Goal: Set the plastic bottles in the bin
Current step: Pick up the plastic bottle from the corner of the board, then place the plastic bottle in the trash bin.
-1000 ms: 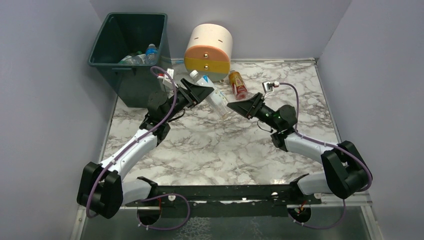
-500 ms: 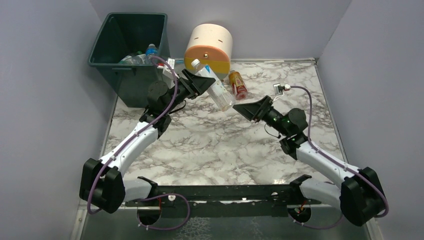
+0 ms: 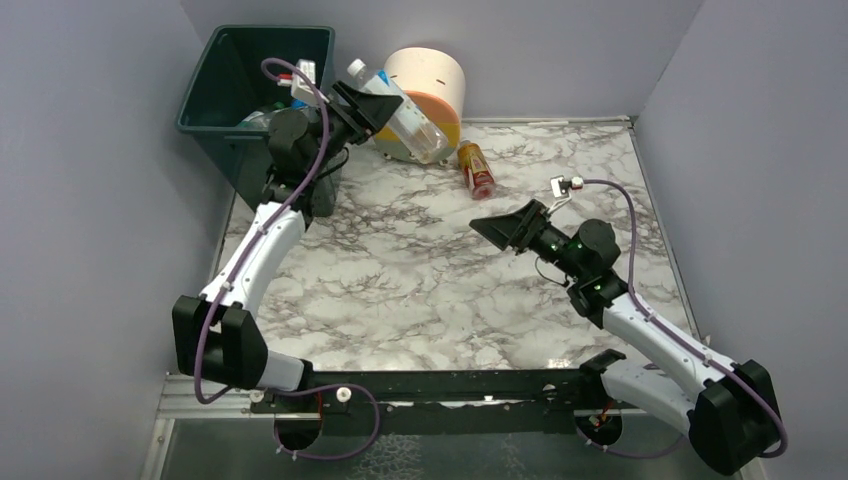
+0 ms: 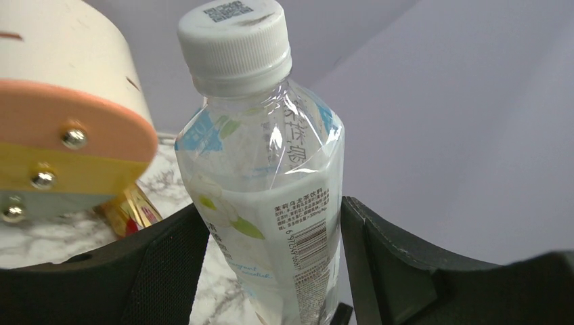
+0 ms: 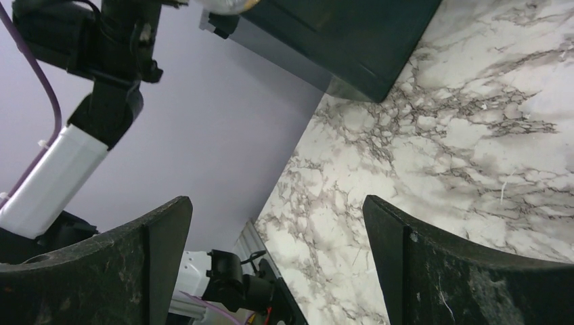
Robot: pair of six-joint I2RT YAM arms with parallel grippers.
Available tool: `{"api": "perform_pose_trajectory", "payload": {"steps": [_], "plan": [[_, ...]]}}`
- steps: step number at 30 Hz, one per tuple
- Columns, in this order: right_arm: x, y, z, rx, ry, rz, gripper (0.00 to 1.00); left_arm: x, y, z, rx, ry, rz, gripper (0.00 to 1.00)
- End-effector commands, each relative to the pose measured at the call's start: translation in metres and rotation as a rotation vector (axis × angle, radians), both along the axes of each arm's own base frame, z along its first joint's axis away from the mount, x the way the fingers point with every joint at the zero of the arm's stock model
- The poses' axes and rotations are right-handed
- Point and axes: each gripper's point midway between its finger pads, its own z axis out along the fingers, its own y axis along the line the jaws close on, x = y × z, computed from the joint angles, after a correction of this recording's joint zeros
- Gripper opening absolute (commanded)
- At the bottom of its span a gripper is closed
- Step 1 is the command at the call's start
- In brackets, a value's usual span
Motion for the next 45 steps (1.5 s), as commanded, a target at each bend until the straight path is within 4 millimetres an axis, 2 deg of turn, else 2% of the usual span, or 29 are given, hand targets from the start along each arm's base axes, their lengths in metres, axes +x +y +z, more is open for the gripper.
{"api": "perform_pose_trajectory", "payload": {"steps": [1,4,8,13,18,26,30,31,35,38,45], "plan": [[-0.002,-0.006,-0.01,-0.03,0.013,-0.021,0.99,0.022,0.042,0.039,-0.025,-0.069,0.059,0.72],[-0.003,-0.007,-0.015,-0.038,0.024,-0.02,0.99,0.037,0.073,0.057,-0.047,-0.09,0.106,0.73],[-0.005,-0.008,-0.022,-0.041,0.039,-0.02,0.99,0.051,0.105,0.081,-0.073,-0.131,0.152,0.74],[-0.007,-0.008,-0.026,-0.047,0.048,-0.013,0.99,0.067,0.158,0.099,-0.103,-0.162,0.24,0.74],[-0.008,-0.008,-0.027,-0.055,0.049,-0.008,0.99,0.078,0.208,0.107,-0.144,-0.172,0.31,0.74],[-0.008,-0.006,-0.027,-0.072,0.05,0.003,0.99,0.089,0.274,0.102,-0.138,-0.172,0.422,0.74],[-0.006,-0.004,-0.026,-0.075,0.053,0.01,0.99,0.093,0.282,0.1,-0.113,-0.179,0.431,0.75],[-0.006,-0.003,-0.025,-0.074,0.054,0.013,0.99,0.102,0.285,0.088,-0.107,-0.159,0.434,0.75],[-0.005,-0.002,-0.027,-0.068,0.062,0.021,0.99,0.11,0.288,0.074,-0.081,-0.141,0.428,0.78],[-0.006,-0.002,-0.028,-0.066,0.067,0.022,0.99,0.114,0.289,0.065,-0.074,-0.126,0.421,0.83],[-0.007,-0.003,-0.032,-0.067,0.073,0.018,0.99,0.114,0.29,0.066,-0.068,-0.129,0.42,0.87]]}}
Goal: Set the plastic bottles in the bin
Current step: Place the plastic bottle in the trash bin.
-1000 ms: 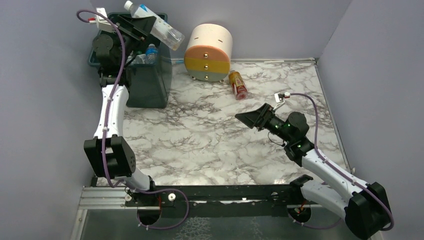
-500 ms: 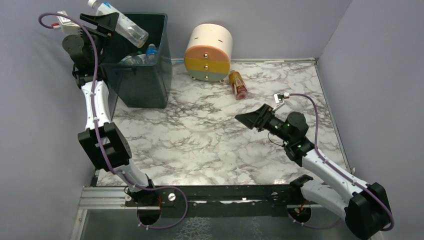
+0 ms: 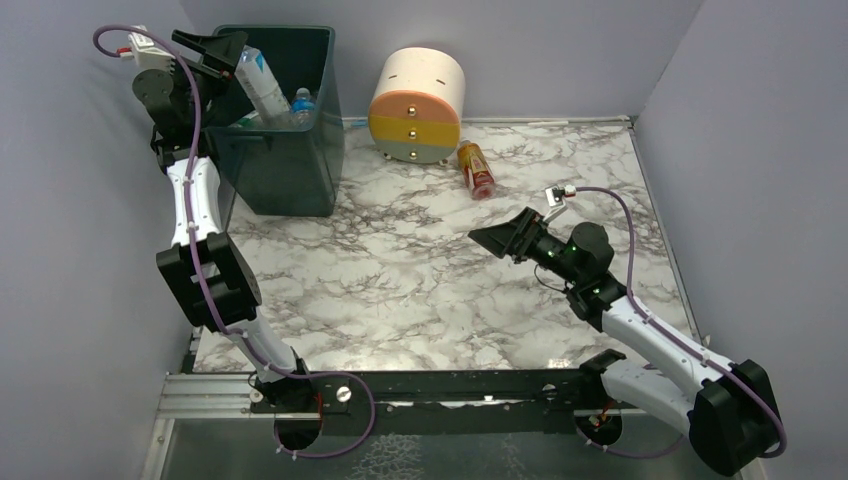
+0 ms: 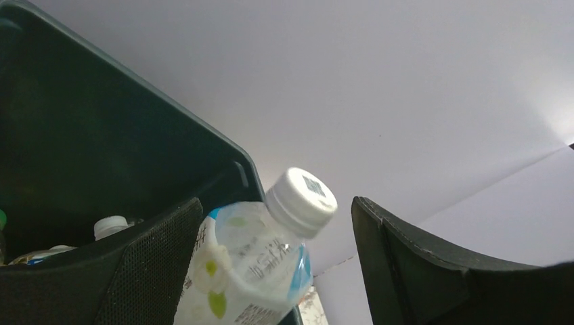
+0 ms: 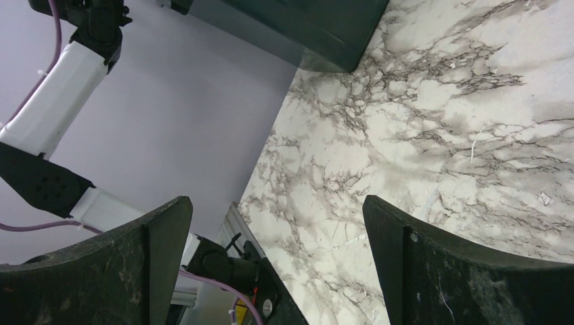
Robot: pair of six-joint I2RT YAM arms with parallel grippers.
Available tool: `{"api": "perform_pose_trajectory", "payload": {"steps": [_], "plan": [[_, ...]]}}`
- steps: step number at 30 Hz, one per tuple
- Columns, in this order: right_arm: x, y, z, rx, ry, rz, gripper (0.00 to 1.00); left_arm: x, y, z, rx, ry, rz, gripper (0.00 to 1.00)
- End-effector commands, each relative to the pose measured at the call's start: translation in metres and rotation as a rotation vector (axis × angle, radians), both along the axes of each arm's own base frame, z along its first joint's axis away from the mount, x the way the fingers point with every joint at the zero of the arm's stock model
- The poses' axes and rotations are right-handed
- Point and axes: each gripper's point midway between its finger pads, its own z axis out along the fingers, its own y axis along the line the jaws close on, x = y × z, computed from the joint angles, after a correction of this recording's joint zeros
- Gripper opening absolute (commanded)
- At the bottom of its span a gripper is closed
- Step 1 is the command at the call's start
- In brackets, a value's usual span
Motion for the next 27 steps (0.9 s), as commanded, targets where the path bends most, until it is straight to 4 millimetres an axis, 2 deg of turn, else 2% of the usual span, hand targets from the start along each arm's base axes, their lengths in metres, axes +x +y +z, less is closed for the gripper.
{"api": "perform_pose_trajectory", "payload": {"steps": [1,3,5,6,10,13,15,18,23,27], "plan": [[-0.001,0.0,0.005,0.001,-0.018,0.011,0.99,-0.008,-0.004,0.023,0.049,-0.064,-0.023,0.87],[0.002,-0.001,0.006,-0.012,-0.033,-0.002,0.99,-0.01,-0.005,0.025,0.049,-0.067,-0.028,0.89],[0.007,0.0,0.01,-0.027,-0.049,-0.011,0.99,-0.013,-0.007,0.029,0.06,-0.077,-0.029,0.99],[0.011,0.0,0.012,-0.038,-0.052,-0.017,0.99,-0.015,-0.007,0.033,0.068,-0.086,-0.028,0.99],[0.032,-0.002,0.008,-0.083,-0.027,-0.044,0.99,-0.027,-0.014,0.057,0.099,-0.134,-0.043,0.99],[0.055,-0.009,-0.004,-0.096,0.035,-0.063,0.99,-0.035,-0.018,0.065,0.109,-0.148,-0.05,0.99],[0.066,-0.016,-0.011,-0.089,0.073,-0.068,0.99,-0.051,-0.023,0.082,0.132,-0.184,-0.041,0.99],[0.081,-0.026,-0.018,-0.081,0.103,-0.081,0.99,-0.063,-0.021,0.096,0.152,-0.208,-0.021,0.99],[0.106,-0.04,-0.017,-0.085,0.113,-0.111,0.99,-0.071,-0.024,0.107,0.163,-0.219,-0.029,0.99],[0.129,-0.044,-0.015,-0.102,0.104,-0.118,0.99,-0.081,-0.027,0.105,0.171,-0.214,-0.03,0.99]]}}
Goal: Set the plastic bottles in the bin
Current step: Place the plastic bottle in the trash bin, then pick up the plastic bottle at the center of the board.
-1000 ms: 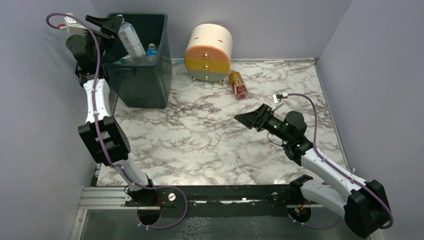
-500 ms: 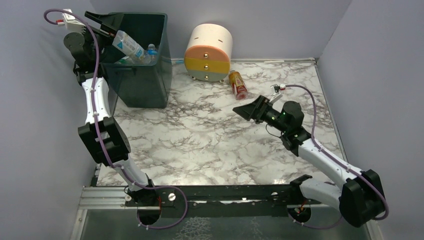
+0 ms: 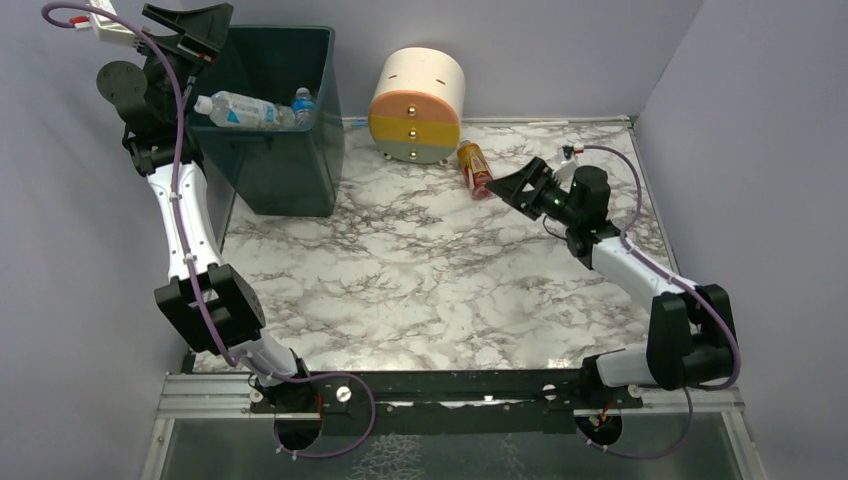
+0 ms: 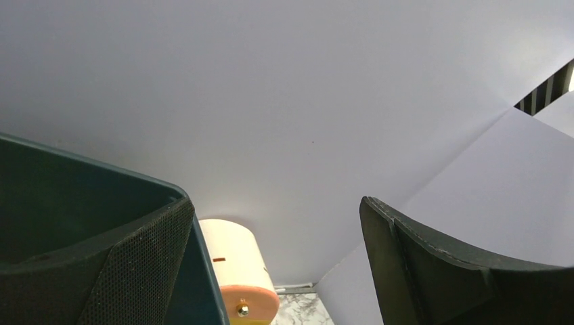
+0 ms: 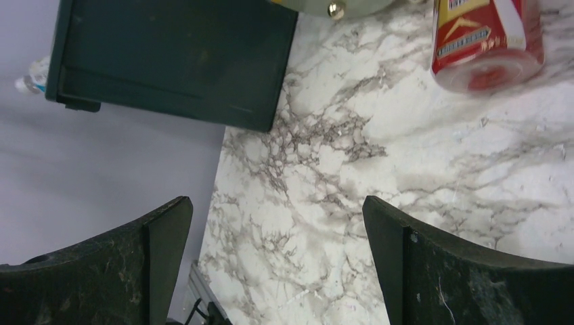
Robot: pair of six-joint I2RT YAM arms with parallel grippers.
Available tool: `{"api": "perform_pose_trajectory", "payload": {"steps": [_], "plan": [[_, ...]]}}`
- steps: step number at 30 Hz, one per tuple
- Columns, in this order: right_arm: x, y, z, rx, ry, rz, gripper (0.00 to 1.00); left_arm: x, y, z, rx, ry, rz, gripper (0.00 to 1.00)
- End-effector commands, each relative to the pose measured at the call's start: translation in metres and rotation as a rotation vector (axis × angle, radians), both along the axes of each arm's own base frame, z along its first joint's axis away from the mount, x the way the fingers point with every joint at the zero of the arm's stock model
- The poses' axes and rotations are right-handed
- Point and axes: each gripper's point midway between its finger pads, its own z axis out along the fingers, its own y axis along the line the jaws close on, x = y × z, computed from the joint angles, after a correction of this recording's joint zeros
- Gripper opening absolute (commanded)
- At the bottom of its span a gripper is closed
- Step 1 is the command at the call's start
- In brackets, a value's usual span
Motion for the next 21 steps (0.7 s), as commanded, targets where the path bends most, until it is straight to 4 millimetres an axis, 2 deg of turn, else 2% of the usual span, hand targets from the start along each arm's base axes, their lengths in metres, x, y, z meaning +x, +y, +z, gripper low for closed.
{"api": "perform_pose_trajectory", "payload": {"steps": [1,6,13,16,21], "plan": [[0.024,0.0,0.016,-0.022,-0.049,0.033,0.99,-0.023,-0.01,0.01,0.051,-0.027,-0.012,0.99],[0.07,-0.012,0.003,-0.116,-0.039,-0.02,0.99,-0.041,-0.022,0.004,0.072,-0.014,-0.04,0.99],[0.124,-0.034,-0.034,-0.25,0.001,-0.119,0.99,-0.073,-0.048,-0.002,0.108,0.015,-0.128,0.99],[0.143,-0.042,-0.058,-0.321,0.014,-0.151,1.0,-0.083,-0.057,-0.012,0.109,0.052,-0.155,0.99],[0.169,-0.049,-0.078,-0.425,-0.025,-0.158,0.99,-0.093,-0.081,-0.039,0.101,0.132,-0.226,0.99]]}}
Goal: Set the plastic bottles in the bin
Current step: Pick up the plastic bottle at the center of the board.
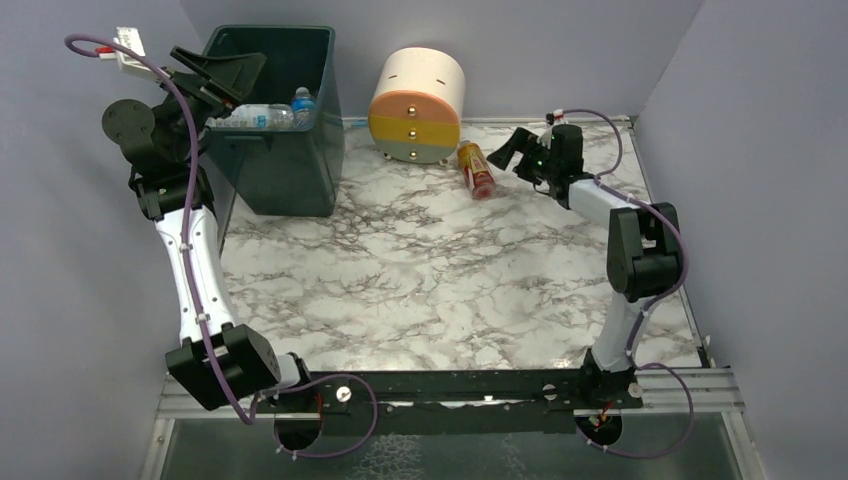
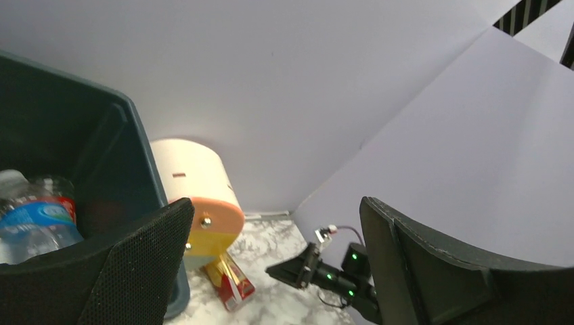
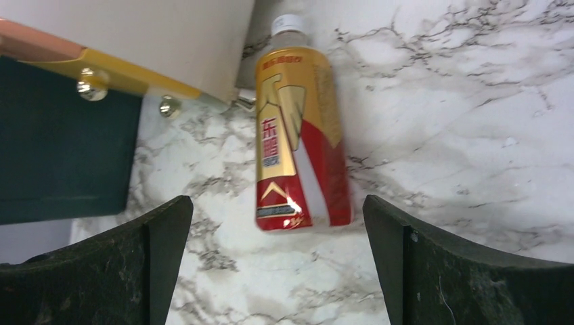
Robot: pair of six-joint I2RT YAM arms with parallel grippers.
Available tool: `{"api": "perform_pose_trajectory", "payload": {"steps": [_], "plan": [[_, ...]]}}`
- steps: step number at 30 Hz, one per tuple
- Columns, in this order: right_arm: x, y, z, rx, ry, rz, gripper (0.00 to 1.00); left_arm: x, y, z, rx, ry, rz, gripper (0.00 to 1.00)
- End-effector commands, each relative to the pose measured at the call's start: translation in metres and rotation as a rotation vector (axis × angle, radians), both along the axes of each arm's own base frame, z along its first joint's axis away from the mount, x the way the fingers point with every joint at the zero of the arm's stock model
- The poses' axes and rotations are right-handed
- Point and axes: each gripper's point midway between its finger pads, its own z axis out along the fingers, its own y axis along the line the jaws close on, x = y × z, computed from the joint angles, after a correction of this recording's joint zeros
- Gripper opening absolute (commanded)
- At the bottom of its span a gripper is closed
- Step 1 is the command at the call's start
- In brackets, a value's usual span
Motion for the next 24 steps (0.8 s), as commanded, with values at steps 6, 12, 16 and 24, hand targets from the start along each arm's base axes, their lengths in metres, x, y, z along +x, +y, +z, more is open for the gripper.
{"api": "perform_pose_trajectory", "payload": {"steps": [6,12,16,24], "plan": [[0.04,-0.012,-0.036,-0.211,-0.035,0.001,1.0,-0.019,-0.079,-0.056,0.066,0.159,-0.188,0.99],[0.045,0.003,-0.05,-0.253,-0.031,0.041,1.0,-0.026,-0.134,-0.091,0.136,0.239,-0.278,0.99],[0.04,0.024,-0.057,-0.327,-0.044,0.089,1.0,-0.037,-0.167,-0.109,0.207,0.281,-0.326,0.99],[0.039,0.033,-0.08,-0.556,-0.012,0.05,0.99,-0.046,-0.184,-0.124,0.248,0.314,-0.352,0.99]]}}
